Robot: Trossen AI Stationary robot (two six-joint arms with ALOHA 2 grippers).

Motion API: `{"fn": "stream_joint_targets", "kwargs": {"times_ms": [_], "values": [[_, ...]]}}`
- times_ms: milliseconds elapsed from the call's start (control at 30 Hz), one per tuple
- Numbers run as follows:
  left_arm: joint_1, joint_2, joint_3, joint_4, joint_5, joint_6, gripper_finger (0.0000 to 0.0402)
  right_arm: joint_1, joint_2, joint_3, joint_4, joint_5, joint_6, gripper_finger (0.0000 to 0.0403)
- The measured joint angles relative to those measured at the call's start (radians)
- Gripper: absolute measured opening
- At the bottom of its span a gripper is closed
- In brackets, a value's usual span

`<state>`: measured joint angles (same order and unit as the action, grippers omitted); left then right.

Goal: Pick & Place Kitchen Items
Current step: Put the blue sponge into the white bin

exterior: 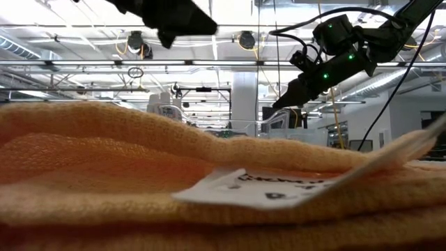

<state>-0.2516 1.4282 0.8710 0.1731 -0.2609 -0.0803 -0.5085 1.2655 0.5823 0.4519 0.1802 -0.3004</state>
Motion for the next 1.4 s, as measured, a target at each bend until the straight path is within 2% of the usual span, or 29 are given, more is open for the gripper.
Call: {"fn": "stream_joint_targets", "kwargs": {"times_ms": [133, 233, 300, 400, 467, 567, 667, 767, 900, 1133, 1300, 1400], "values": [[-0.011, 0.136, 0.113, -0.18, 0.021, -0.062, 0.0006, 0.0, 0.0, 0.0, 0.008, 0.0, 0.0, 0.0254], [0.001, 0.241, 0.178, -0.306, 0.069, -0.102, 0.0012, 0.0, 0.0, 0.0, 0.007, 0.0, 0.007, 0.0254], [0.014, 0.303, 0.213, -0.312, 0.101, -0.114, 0.0034, 0.0, 0.0, 0.0, 0.002, -0.001, 0.017, 0.0254], [0.045, 0.357, 0.246, -0.309, 0.214, -0.12, 0.0083, 0.001, 0.0, 0.0, -0.005, -0.001, 0.027, 0.0254], [0.069, 0.376, 0.251, -0.311, 0.274, -0.105, 0.0121, 0.0, 0.0, 0.0, -0.009, -0.001, 0.027, 0.0254], [0.098, 0.385, 0.253, -0.31, 0.313, -0.05, 0.0171, 0.0, 0.0, 0.0, -0.009, -0.001, 0.023, 0.0254], [0.122, 0.384, 0.253, -0.36, 0.312, 0.027, 0.0205, 0.0, 0.0, 0.0, -0.007, -0.001, 0.002, 0.0254], [0.138, 0.385, 0.252, -0.428, 0.312, 0.103, 0.022, 0.0, 0.0, 0.0, 0.004, -0.001, -0.008, 0.0254], [0.137, 0.39, 0.252, -0.501, 0.311, 0.203, 0.0223, 0.0, 0.0, 0.0, 0.015, -0.001, -0.008, 0.0254], [0.096, 0.417, 0.252, -0.467, 0.31, 0.272, 0.0223, 0.001, 0.0, 0.0, 0.014, -0.001, 0.002, 0.0254], [0.093, 0.418, 0.252, -0.459, 0.232, 0.368, 0.0223, 0.007, 0.0, 0.0, 0.016, -0.003, 0.0, 0.0254], [0.102, 0.42, 0.251, -0.458, 0.232, 0.413, 0.0223, 0.007, 0.0, 0.0, 0.016, -0.002, -0.001, 0.0254]]}}
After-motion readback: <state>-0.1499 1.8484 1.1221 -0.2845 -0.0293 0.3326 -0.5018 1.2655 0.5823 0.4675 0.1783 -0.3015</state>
